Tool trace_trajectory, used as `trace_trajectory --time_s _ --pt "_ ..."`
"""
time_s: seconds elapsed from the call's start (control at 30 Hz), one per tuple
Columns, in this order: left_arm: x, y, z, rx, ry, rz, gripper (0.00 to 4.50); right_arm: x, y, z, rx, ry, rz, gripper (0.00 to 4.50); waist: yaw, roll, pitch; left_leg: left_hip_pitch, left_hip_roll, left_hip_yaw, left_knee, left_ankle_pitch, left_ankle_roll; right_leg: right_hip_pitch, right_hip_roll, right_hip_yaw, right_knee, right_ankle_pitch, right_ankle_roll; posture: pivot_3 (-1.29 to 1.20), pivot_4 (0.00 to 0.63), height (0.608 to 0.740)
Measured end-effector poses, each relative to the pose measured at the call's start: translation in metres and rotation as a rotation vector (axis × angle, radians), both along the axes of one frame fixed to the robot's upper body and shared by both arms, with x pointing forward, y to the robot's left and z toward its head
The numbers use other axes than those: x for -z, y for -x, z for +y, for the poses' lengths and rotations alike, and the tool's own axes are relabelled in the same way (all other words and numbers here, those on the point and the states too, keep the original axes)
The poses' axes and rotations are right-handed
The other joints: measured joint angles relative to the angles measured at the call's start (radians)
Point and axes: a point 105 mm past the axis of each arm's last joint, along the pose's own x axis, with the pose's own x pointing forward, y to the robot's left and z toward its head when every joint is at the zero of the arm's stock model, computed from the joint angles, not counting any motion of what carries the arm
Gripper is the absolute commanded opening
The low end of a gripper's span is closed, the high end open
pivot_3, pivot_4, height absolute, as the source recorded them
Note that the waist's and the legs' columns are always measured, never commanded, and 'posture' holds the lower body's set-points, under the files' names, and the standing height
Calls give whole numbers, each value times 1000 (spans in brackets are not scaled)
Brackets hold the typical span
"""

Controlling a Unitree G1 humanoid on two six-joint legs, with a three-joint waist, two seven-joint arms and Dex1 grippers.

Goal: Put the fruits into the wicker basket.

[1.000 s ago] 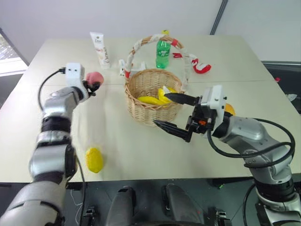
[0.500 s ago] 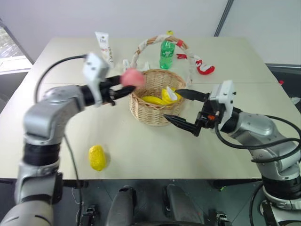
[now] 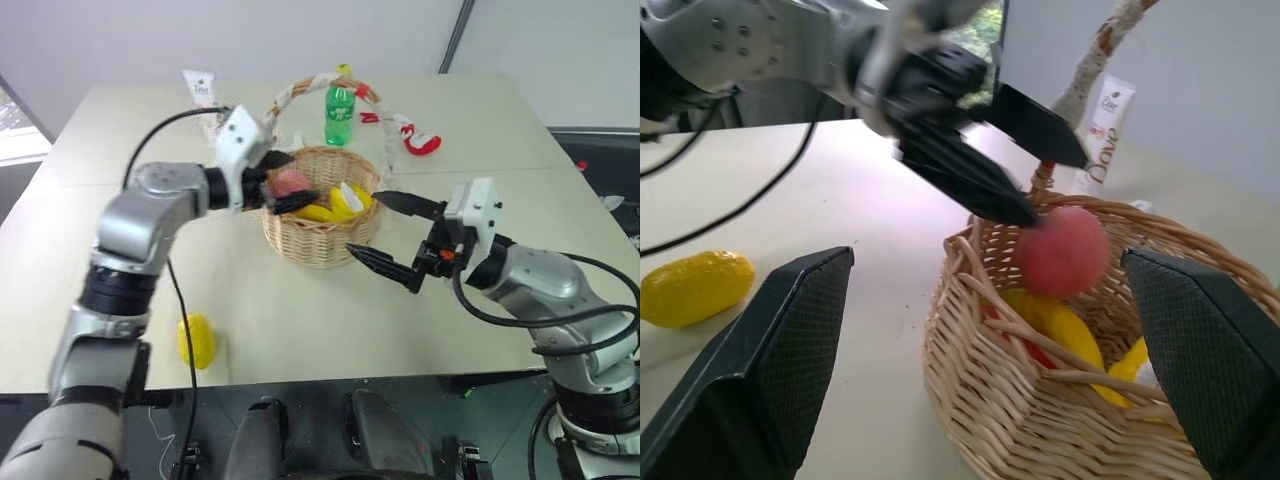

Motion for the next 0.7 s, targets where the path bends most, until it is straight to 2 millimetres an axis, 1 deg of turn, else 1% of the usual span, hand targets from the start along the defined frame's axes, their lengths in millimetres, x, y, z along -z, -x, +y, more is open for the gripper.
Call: trace_trajectory --time_s 0.1,0.13,0.17,0.23,0.33,0.4,0.47,0.57,0.7 --pt "3 12 40 -4 -67 33 4459 0 0 0 1 0 0 4500 1 0 0 0 0 0 0 0 0 0 0 0 0 0 0 0 150 740" --pt "4 14 49 -11 -76 49 4459 0 0 0 0 0 0 4500 2 0 0 0 0 0 0 0 0 0 0 0 0 0 0 0 150 740" --pt "6 22 65 -16 -78 85 4459 0 0 1 -7 1 -1 4500 1 0 0 0 0 1 0 0 0 0 0 0 0 0 0 0 150 740" --pt "14 37 89 -26 -102 165 4459 1 0 2 -15 4 4 4500 0 0 0 -1 0 0 0 0 0 0 -1 0 -1 0 0 0 150 740" --pt "36 65 111 22 -237 255 4459 1 0 4 -35 8 6 4500 1 0 0 -1 2 1 0 0 0 0 -1 0 -1 0 0 0 150 740" --pt "43 78 119 70 -333 273 4459 3 -1 6 -51 13 16 4500 9 0 0 -1 1 2 0 0 0 0 -2 -1 -1 0 0 0 150 740" --pt "43 85 122 114 -396 276 4459 3 -1 8 -70 16 20 4500 14 0 0 -1 1 3 0 0 0 0 -2 -1 -1 0 0 0 150 740" --pt "38 96 115 231 -486 240 4459 2 -4 12 -90 8 19 4500 20 0 0 -1 1 5 0 -1 1 0 -2 -1 -2 0 0 0 150 740" --pt "46 107 105 374 -624 217 4459 3 -6 15 -105 7 23 4500 23 0 1 -1 1 6 0 -1 1 -1 -1 0 -2 0 0 0 150 740"
